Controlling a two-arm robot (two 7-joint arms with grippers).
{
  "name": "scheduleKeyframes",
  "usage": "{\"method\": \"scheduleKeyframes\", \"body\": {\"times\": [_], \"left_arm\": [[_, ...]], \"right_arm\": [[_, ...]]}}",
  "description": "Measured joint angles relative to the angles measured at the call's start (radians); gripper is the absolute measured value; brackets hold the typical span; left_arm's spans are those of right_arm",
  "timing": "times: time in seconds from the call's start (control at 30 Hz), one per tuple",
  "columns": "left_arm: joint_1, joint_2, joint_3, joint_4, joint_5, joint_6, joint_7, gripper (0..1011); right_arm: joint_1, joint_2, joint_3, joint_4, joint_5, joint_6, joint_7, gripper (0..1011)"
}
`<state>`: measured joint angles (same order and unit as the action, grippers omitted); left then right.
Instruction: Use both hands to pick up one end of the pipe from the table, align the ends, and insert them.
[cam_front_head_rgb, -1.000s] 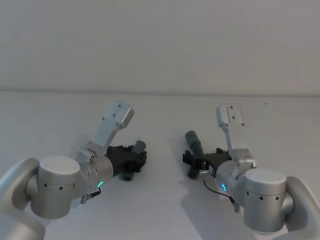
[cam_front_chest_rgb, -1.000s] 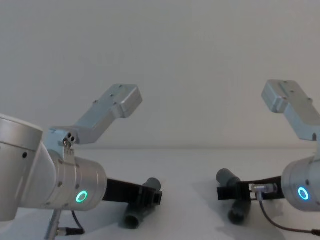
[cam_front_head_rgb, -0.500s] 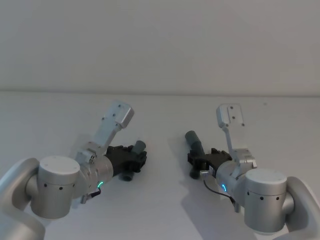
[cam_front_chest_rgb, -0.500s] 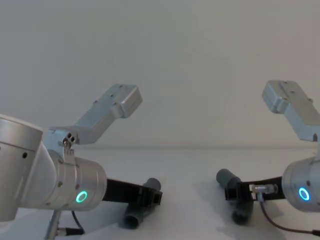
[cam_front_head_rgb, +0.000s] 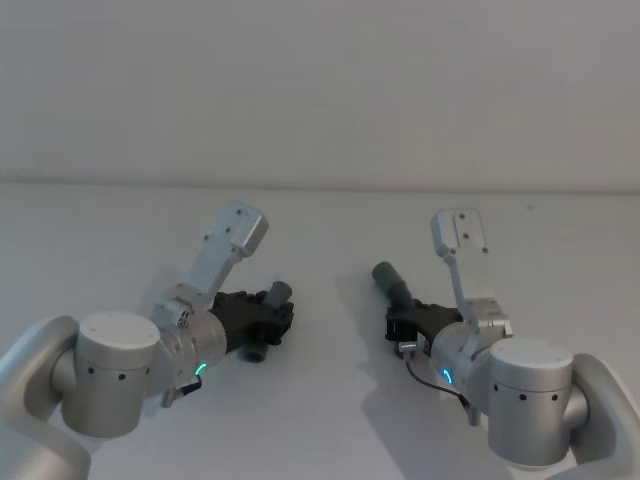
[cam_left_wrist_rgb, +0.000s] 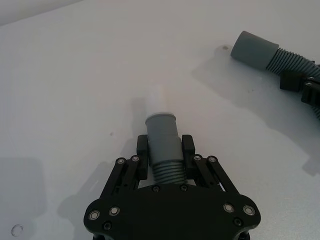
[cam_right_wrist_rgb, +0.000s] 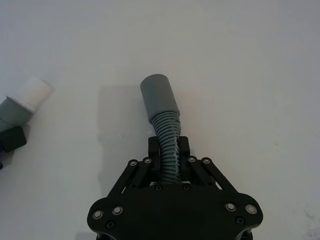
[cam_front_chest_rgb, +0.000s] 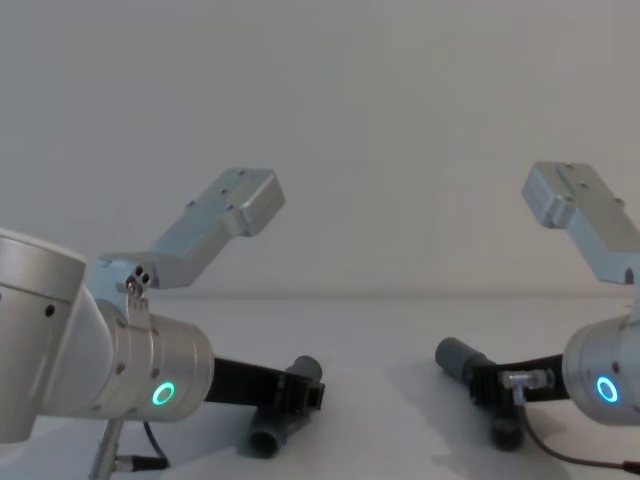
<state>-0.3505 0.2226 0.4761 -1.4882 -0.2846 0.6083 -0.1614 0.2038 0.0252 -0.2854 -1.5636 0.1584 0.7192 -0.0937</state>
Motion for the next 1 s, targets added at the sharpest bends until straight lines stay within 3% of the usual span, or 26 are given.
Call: {"method": "scheduleKeyframes", "body": {"times": [0.13, 0.73, 1.0], "left_arm": [[0.0, 0.0, 0.0, 0.0, 0.0, 0.0, 0.0, 379], [-0.001, 0.0, 0.0, 0.0, 0.001, 0.0, -0.001, 379], [-0.019, 0.001, 0.018, 0.007, 0.02, 0.005, -0.009, 379]], "right_arm": [[0.0, 0.0, 0.0, 0.0, 0.0, 0.0, 0.0, 158], [-0.001, 0.001, 0.001, 0.0, 0.0, 0.001, 0.001, 155], [-0.01, 0.016, -0.001, -0.015, -0.005, -0.029, 0.02, 153]]}}
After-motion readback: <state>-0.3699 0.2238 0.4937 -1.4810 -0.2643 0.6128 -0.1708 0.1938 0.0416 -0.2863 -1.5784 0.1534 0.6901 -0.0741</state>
